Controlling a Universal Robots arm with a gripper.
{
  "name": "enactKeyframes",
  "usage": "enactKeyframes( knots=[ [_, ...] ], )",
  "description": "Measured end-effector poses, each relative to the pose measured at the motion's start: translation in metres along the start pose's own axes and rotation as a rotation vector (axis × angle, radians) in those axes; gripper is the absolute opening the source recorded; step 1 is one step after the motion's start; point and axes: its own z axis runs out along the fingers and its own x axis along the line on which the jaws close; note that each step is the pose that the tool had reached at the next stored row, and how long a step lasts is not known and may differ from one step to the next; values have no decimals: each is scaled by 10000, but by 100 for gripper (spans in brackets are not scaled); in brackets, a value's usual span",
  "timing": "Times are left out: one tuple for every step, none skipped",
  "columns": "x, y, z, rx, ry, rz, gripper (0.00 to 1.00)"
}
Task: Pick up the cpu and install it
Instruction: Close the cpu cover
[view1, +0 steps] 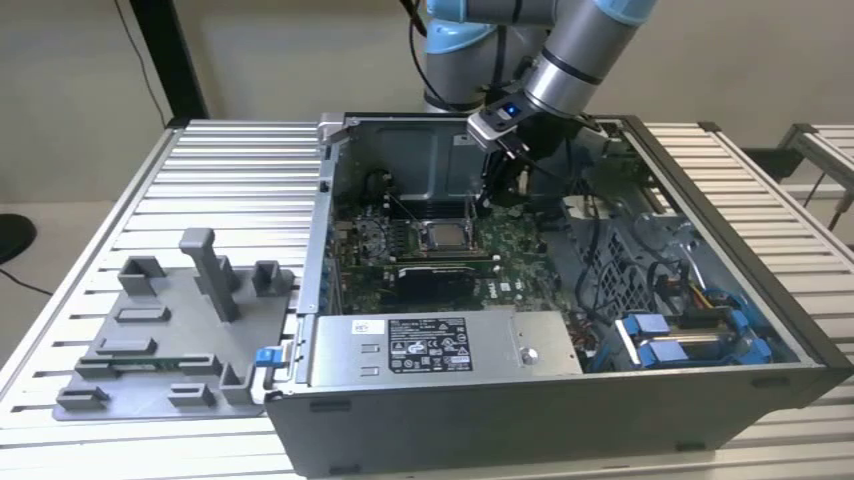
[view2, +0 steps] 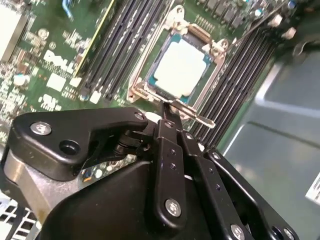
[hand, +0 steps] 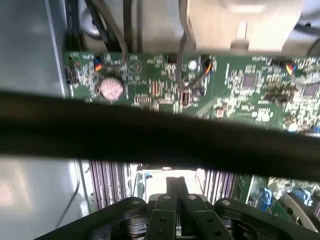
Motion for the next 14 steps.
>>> enactKeyframes(
  knots=[
    [0,-26,9,7,0,0,0],
    [0,-51,18,15,0,1,0],
    [1,-76,27,23,1,-1,0],
    [1,-101,36,31,1,-1,0],
    [1,-126,44,39,2,0,0],
    [1,-151,53,47,2,0,0],
    [1,-179,62,55,0,-2,0],
    [2,-206,72,58,0,0,0],
    [2,-233,81,60,0,1,0],
    [2,-260,91,62,1,-2,0],
    [2,-288,101,62,2,-1,0],
    [2,-317,111,62,2,-1,0],
    [3,-346,121,62,1,-2,0],
    [3,-374,131,62,2,-1,0]
  ],
)
